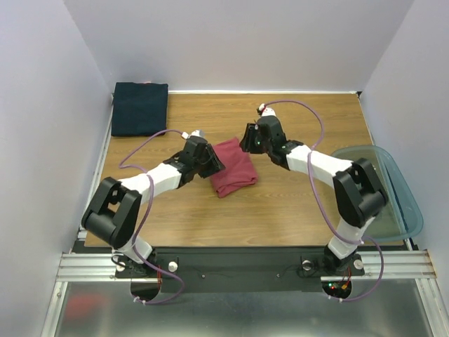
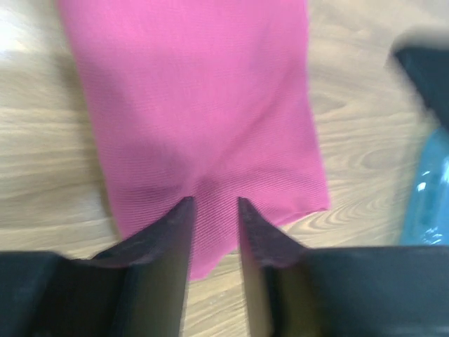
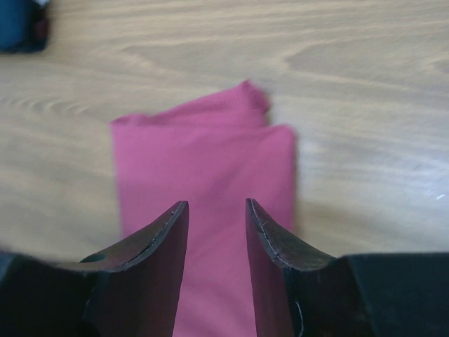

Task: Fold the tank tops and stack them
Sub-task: Neatly place the folded tank top to the corner

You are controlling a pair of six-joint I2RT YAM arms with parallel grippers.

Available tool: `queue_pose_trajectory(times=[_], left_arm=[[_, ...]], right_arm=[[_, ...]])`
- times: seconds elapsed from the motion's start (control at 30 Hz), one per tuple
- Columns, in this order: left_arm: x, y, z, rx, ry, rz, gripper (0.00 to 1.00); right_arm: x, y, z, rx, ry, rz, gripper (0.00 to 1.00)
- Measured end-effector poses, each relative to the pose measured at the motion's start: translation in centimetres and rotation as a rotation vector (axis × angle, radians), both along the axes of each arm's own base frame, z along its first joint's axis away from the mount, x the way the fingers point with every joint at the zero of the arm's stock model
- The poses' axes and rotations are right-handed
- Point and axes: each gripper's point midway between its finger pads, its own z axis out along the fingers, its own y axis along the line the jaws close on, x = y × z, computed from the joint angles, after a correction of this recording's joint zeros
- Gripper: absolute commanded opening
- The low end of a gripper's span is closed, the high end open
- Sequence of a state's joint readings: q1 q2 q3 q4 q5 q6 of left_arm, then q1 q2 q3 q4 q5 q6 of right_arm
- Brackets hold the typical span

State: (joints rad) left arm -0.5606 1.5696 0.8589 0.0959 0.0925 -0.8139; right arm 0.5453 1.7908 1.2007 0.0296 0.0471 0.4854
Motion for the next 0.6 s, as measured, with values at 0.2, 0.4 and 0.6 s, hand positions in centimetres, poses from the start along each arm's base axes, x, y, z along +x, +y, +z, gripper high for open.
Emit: queue_pose_trajectory(times=[0.2,0.4,0.6], left_arm=[[1.2,3.7,1.1,-0.035,-0.023,0.092,0.64],[0.0,4.3,-1.7,-0.058,0.044,0.067,0.65],[-0.3,3.4,-3.3,-0.094,0.071,0.020,0.66]], right_arm=[[-5.1,1.6,-1.1,-0.005,0.039,0.073,0.41],[-9.1,0.2,-8.0,-0.073,0.208,0.074,0.36],[-9.4,0.0,-8.8,-0.056,0.223,0.056,0.34]])
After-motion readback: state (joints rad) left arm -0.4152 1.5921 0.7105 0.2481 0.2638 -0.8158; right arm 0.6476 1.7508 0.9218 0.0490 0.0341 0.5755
